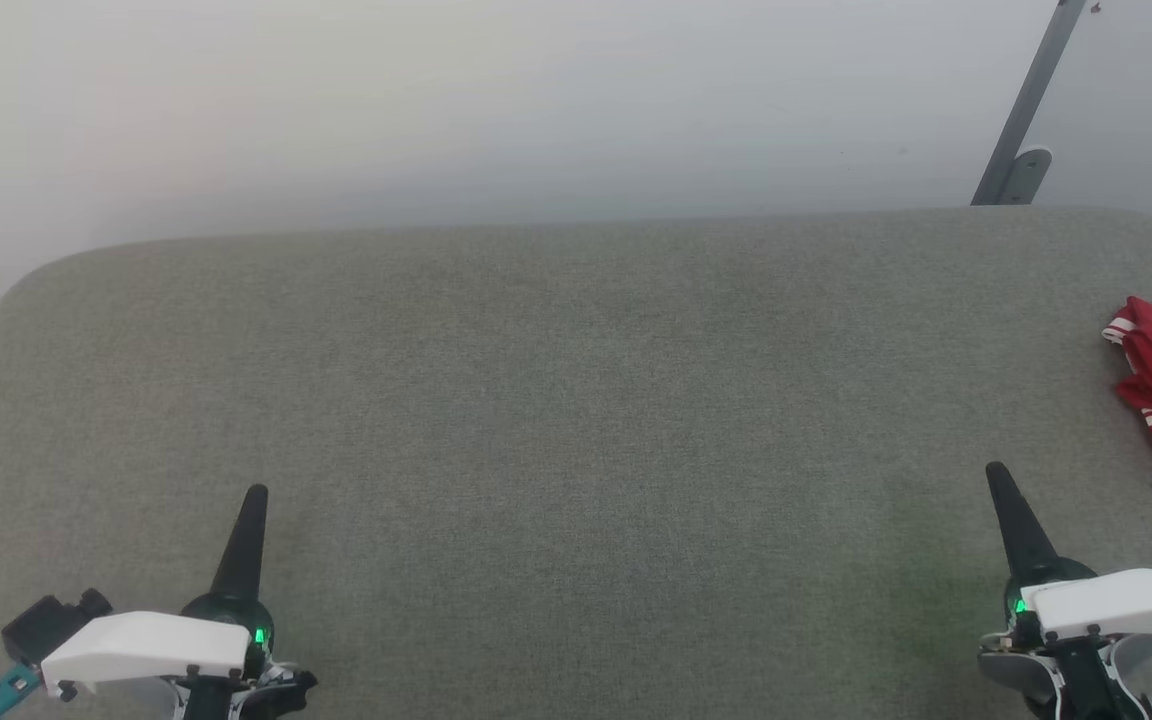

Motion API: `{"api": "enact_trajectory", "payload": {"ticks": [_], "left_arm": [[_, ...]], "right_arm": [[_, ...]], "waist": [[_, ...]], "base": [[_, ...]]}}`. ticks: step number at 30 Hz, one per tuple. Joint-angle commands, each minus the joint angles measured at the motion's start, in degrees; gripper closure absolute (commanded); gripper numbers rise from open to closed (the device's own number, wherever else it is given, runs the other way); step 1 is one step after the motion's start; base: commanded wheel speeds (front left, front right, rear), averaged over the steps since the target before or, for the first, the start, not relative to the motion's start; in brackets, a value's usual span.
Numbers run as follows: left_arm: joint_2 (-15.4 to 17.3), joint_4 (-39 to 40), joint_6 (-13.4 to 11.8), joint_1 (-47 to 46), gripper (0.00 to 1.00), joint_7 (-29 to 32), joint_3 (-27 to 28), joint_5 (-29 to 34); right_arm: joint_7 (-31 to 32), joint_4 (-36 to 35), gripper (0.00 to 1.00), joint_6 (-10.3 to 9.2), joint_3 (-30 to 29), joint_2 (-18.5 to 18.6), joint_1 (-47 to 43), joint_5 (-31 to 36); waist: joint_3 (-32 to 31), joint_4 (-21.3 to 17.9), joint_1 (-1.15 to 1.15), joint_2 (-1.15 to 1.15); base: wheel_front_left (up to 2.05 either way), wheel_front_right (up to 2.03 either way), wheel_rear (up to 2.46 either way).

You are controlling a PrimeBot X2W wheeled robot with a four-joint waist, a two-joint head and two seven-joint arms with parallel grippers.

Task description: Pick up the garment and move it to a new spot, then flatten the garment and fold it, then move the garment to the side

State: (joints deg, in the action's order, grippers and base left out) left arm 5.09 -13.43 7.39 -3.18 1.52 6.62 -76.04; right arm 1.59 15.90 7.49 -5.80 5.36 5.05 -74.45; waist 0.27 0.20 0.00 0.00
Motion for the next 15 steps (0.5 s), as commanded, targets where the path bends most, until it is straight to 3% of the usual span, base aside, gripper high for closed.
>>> {"api": "enact_trajectory", "payload": {"ticks": [1, 15], "left_arm": [[0.0, 0.2, 0.1, -1.3, 1.0, 0.5, 0.0, -1.7], [-0.9, -0.1, 0.1, -2.2, 1.0, 2.3, 0.0, -7.1]], "right_arm": [[0.5, -0.7, 1.0, 0.02, -0.2, -0.2, 1.1, -1.5], [2.2, -1.2, 1.0, 0.01, -0.4, -1.1, 1.3, -7.7]], "waist": [[0.0, 0.0, 0.0, 0.0], [0.0, -0.1, 0.0, 0.0]], "base": [[0.0, 0.0, 0.0], [0.0, 0.0, 0.0]]}}
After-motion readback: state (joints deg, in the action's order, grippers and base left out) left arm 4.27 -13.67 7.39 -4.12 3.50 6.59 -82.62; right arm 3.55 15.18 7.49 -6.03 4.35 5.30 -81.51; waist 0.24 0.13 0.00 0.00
